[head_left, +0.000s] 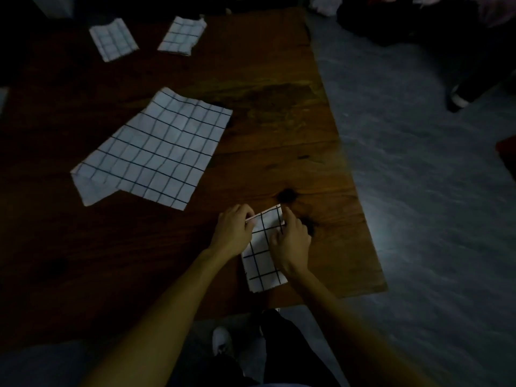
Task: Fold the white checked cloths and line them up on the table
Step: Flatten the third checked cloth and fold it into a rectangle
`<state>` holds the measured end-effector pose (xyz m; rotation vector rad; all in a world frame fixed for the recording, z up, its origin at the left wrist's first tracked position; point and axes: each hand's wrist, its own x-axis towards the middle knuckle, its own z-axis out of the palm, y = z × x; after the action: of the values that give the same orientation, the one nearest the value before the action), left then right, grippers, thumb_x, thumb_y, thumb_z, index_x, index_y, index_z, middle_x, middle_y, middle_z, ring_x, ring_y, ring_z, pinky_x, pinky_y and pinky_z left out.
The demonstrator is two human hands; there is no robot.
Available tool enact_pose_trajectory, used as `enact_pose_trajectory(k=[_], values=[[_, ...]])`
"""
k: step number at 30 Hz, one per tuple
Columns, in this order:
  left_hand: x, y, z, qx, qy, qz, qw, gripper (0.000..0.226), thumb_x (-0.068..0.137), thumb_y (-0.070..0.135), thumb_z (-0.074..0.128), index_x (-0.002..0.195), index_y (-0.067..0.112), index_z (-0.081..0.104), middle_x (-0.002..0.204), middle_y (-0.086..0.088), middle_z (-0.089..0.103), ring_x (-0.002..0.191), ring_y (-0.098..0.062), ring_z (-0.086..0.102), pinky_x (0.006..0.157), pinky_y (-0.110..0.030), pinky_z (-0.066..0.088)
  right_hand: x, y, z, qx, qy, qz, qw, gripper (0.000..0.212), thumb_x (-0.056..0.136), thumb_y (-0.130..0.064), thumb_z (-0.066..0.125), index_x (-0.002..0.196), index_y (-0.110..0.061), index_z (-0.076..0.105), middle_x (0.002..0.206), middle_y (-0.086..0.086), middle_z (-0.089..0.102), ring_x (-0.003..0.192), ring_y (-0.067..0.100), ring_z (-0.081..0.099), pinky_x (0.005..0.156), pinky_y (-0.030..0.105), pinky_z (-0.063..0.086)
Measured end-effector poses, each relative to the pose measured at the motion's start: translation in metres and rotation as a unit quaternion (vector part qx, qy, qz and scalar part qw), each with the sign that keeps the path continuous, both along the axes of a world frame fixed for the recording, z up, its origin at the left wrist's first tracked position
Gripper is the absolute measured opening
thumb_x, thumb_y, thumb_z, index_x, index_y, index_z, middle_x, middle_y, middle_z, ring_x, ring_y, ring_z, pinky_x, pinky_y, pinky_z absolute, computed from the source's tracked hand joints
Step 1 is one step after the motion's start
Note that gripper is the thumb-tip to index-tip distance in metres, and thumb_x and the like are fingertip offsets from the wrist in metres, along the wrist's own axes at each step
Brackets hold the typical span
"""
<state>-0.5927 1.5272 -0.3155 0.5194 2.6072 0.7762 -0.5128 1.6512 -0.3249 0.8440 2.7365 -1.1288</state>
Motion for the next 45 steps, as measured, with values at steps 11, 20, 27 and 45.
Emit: enact_pose_trajectory(k=[11, 20, 27, 45], values=[[0.050, -0.116, 0.066, 0.266, -0.140, 0.343, 0.890, 0.048, 0.084, 0.027, 0.067, 0.128, 0.021, 0.049, 0.128, 0.004, 0.047, 0.114, -0.013, 0.046, 0.085, -0.031, 0.045, -0.014, -0.082, 0.077, -0.306, -0.038, 0.043, 0.950, 0.016, 0.095, -0.014, 0.047, 0.106, -0.013, 0.059, 0.104, 0.005, 0.063, 0.097, 0.024, 0.060, 0.077, 0.036, 0.052], [0.156, -0.284, 0.115, 0.384, -0.098, 0.472, 0.788, 0.014, 0.088, 0.027, 0.062, 0.100, 0.023, 0.057, 0.105, 0.000, 0.062, 0.088, -0.011, 0.059, 0.067, -0.028, 0.050, 0.032, -0.257, 0.151, -0.380, -0.036, 0.155, 0.911, 0.011, 0.095, -0.018, 0.051, 0.102, -0.019, 0.059, 0.111, 0.012, 0.062, 0.103, 0.028, 0.061, 0.092, 0.049, 0.051], [0.226, -0.437, 0.168, 0.435, 0.026, 0.555, 0.709, 0.013, 0.088, 0.018, 0.061, 0.087, 0.030, 0.060, 0.089, 0.007, 0.062, 0.084, -0.011, 0.060, 0.066, -0.027, 0.050, 0.077, -0.425, 0.187, -0.364, -0.021, 0.311, 0.878, 0.024, 0.091, -0.025, 0.058, 0.114, -0.019, 0.058, 0.112, 0.003, 0.065, 0.102, 0.020, 0.065, 0.089, 0.047, 0.054], [0.183, -0.781, 0.169, 0.323, 0.165, 0.672, 0.645, 0.011, 0.089, 0.009, 0.060, 0.099, 0.013, 0.059, 0.086, 0.000, 0.063, 0.078, -0.013, 0.060, 0.057, -0.011, 0.045, -0.005, -0.797, 0.167, -0.351, 0.089, 0.455, 0.813, 0.030, 0.091, -0.018, 0.059, 0.120, -0.026, 0.055, 0.112, -0.009, 0.064, 0.101, -0.001, 0.060, 0.087, 0.023, 0.052]])
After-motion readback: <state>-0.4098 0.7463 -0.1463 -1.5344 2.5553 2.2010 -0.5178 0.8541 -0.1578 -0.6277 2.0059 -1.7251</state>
